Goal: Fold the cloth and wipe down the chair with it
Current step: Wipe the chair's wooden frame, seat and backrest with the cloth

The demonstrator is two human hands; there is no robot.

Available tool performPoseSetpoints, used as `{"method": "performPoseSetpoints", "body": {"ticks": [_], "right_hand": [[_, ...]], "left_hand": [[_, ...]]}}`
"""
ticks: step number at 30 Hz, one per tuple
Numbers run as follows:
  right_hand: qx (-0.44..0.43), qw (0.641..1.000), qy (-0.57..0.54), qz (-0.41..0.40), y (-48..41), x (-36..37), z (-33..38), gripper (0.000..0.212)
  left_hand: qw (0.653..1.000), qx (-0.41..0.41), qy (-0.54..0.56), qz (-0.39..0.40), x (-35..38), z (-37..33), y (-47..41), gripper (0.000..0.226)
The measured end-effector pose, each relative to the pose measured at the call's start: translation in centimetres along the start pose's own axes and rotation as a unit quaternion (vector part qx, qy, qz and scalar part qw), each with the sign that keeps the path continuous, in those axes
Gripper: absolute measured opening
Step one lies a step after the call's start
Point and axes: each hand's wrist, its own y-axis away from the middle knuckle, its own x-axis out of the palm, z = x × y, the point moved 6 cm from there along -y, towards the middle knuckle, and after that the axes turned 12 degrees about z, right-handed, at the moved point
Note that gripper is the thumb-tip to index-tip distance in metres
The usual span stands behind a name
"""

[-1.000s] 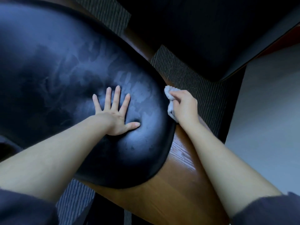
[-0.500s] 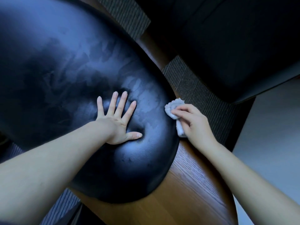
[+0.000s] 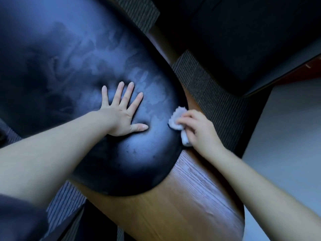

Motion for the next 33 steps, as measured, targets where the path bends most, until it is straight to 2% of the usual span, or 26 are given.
{"method": "performPoseSetpoints", "body": {"ticks": [3,5,6,8,10,12,13,15,17,18,22,24,26,28,30,33], "right_hand": [[0.041,0.999,0.014,-0.03,-6.6,-1.1,-0.7,0.031],[0.077,0.997,0.018,-0.024,-7.5,-1.1,-0.3,0.032],[0.085,0.995,0.031,-0.043,-6.0,-0.8,0.2,0.034],[0.025,0.997,0.026,-0.071,-0.8,0.5,2.7,0.038],[-0.011,0.999,0.002,-0.032,4.4,2.8,4.9,0.036],[-0.016,1.0,0.002,-0.009,5.4,3.2,5.1,0.035],[-0.003,0.999,0.013,-0.032,4.3,2.7,4.5,0.034],[0.08,0.991,0.018,-0.108,1.8,1.4,2.4,0.033],[0.153,0.976,-0.025,-0.152,1.3,1.4,1.9,0.036],[0.162,0.973,-0.035,-0.161,2.3,2.4,2.8,0.036],[0.065,0.991,-0.031,-0.116,8.6,8.0,9.8,0.029],[0.052,0.994,-0.006,-0.099,8.7,8.1,9.7,0.027],[0.131,0.98,0.009,-0.152,7.8,6.4,6.7,0.03],[0.207,0.956,-0.027,-0.205,7.8,5.5,5.8,0.035],[0.171,0.968,-0.013,-0.181,7.8,7.7,9.7,0.033],[0.045,0.995,0.021,-0.086,8.2,12.7,16.3,0.03]], "left_hand": [[0.999,0.009,-0.001,-0.051,0.0,-0.1,0.7,0.106],[0.996,0.018,0.005,-0.086,-0.2,-0.2,1.5,0.105],[0.995,0.025,0.012,-0.1,-0.4,-0.3,1.9,0.103],[0.991,0.041,0.027,-0.122,-0.3,-0.5,2.9,0.102],[0.988,0.058,0.027,-0.139,0.5,-0.6,3.9,0.104],[0.987,0.066,0.019,-0.146,2.2,-0.4,5.0,0.107],[0.987,0.066,0.014,-0.146,3.2,0.0,5.6,0.109],[0.988,0.054,0.008,-0.142,4.9,1.3,6.7,0.111],[0.99,0.037,0.012,-0.137,6.3,2.9,7.7,0.113],[0.99,0.032,0.016,-0.133,6.8,3.6,8.0,0.114],[0.991,0.029,0.008,-0.131,8.2,5.0,8.7,0.116],[0.99,0.029,0.004,-0.14,8.5,5.0,8.9,0.114],[0.988,0.034,0.006,-0.15,8.5,5.1,9.2,0.113],[0.987,0.034,0.005,-0.155,8.8,5.9,9.6,0.114],[0.986,0.037,-0.003,-0.16,9.3,6.9,10.0,0.114],[0.983,0.055,-0.032,-0.175,10.1,8.2,10.6,0.112]]}}
